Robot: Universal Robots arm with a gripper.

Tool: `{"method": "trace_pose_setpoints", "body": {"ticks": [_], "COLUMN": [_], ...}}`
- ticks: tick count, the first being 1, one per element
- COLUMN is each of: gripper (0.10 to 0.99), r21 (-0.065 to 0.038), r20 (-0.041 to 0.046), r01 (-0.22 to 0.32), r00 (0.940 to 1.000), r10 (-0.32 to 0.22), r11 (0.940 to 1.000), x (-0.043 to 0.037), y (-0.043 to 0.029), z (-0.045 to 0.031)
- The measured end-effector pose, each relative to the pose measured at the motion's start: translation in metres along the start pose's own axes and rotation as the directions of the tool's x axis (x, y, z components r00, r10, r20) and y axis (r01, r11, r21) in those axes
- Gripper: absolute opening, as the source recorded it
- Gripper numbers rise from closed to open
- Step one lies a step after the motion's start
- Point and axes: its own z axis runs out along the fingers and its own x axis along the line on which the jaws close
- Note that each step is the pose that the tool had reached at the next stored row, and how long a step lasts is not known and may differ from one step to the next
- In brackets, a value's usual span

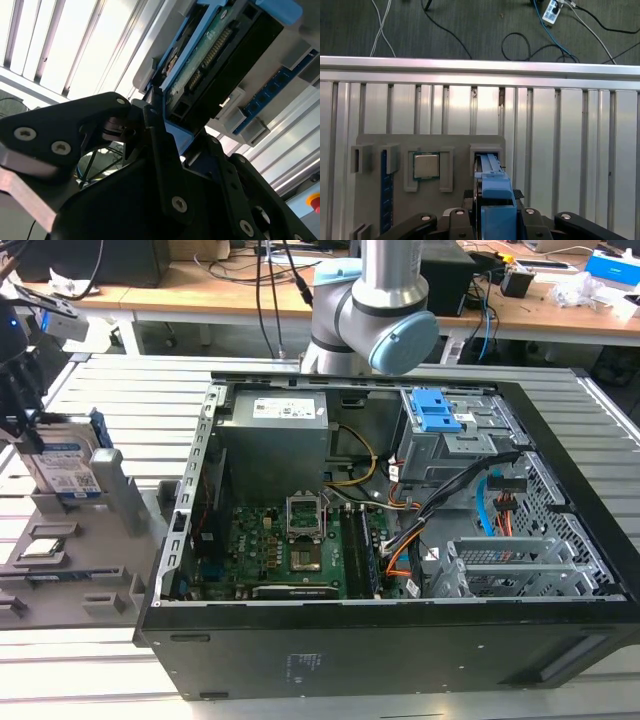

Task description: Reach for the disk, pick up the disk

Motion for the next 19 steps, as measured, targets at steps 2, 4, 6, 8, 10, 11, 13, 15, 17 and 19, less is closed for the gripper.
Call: {"method": "trace_pose_setpoints", "body": {"ticks": [2, 4, 6, 8, 10, 11, 13, 15, 17, 19], "gripper": [0.369, 0.369, 0.369, 0.369, 0.369, 0.369, 0.369, 0.369, 0.369, 0.369], "r21": [0.0, 0.0, 0.0, 0.0, 0.0, 0.0, 0.0, 0.0, 0.0, 0.0], "r20": [0.0, 0.0, 0.0, 0.0, -0.0005, -0.0007, -0.0009, -0.0009, -0.001, -0.001], "r01": [0.0, 0.0, 0.0, 0.0, 0.0, 0.0, 0.0, 0.0, 0.0, 0.0], "r00": [1.0, 1.0, 1.0, 1.0, 1.0, 1.0, 1.0, 1.0, 1.0, 1.0], "r10": [0.0, 0.0, 0.0, 0.0, 0.0, 0.0, 0.0, 0.0, 0.0, 0.0], "r11": [1.0, 1.0, 1.0, 1.0, 1.0, 1.0, 1.0, 1.0, 1.0, 1.0], "x": [0.0, 0.0001, 0.0001, 0.0001, 0.0002, 0.0002, 0.0002, 0.0003, 0.0003, 0.0004], "y": [0.0001, 0.0001, 0.0001, 0.0001, 0.0001, 0.0001, 0.0001, 0.0, 0.0, 0.0], "z": [-0.0022, -0.0041, -0.0056, -0.0077, -0.0091, -0.0098, -0.0125, -0.0142, -0.0165, -0.0186]}}
